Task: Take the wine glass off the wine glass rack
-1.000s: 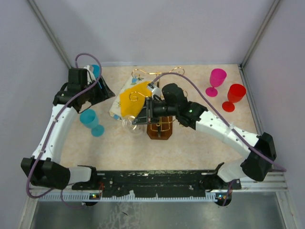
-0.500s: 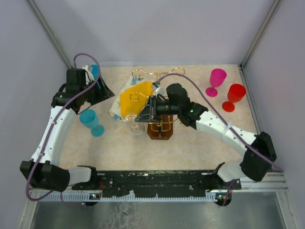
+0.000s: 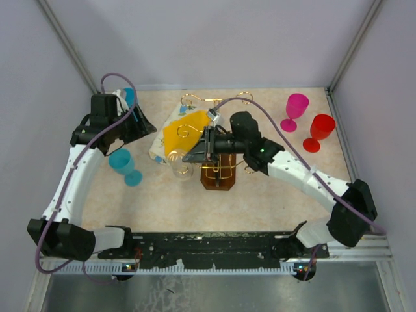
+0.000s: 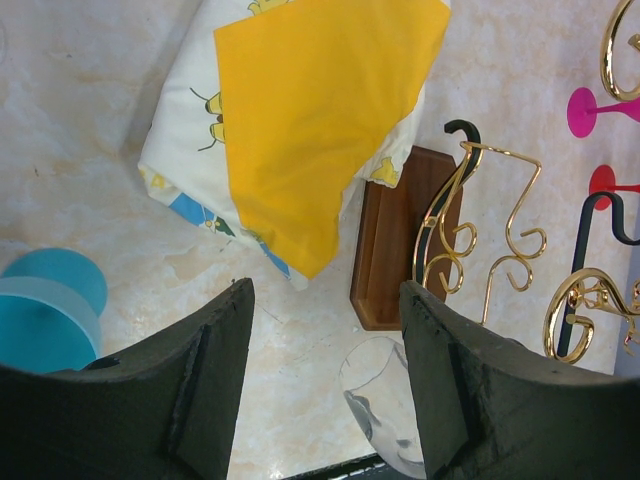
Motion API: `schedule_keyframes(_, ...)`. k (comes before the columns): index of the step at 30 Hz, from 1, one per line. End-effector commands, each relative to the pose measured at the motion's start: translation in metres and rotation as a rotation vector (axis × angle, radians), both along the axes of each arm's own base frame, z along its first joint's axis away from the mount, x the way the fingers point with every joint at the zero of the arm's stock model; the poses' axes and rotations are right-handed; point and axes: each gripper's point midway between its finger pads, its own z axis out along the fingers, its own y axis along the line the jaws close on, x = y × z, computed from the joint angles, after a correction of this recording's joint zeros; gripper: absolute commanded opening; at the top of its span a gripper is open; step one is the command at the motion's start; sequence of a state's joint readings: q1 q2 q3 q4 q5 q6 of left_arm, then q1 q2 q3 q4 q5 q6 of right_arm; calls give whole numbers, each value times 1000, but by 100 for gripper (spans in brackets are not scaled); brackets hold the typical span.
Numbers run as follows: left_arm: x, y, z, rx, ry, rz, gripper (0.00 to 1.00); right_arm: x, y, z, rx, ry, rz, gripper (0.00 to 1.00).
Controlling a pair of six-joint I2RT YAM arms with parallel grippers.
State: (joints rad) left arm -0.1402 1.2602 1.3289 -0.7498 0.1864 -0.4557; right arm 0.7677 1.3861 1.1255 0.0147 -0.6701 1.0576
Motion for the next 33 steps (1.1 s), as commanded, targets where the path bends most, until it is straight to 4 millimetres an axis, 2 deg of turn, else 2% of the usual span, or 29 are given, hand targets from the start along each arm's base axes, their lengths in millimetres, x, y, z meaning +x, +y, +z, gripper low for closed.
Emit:
schedule_keyframes(1,-6,2,9,-8,-20,7,66,3,-13,38,64,-111,-30,7)
schedule_keyframes(8,-9,1,27,-29,-56,10,66,5,-43,45,44,-136,-91,7)
schedule_keyframes(13,-18,0,36,-52,-54,9,66,-11,-54,49,36,-133,-65,7)
schedule_keyframes(20,-36,-6,62,-114,-93,-3,61,-48,-68,50,27,-121,26,7)
schedule_keyframes(23,-45,-8,78,-142,-126,-3,61,-70,-65,52,28,-125,93,7)
schedule_keyframes(27,-57,-7,92,-160,-128,3,61,-95,-58,57,22,-143,167,0)
schedule_keyframes(31,-71,-14,103,-212,-124,-15,60,-110,-65,66,6,-168,215,0)
schedule_keyframes(33,-78,-19,108,-244,-123,-37,60,-116,-72,78,4,-208,228,0)
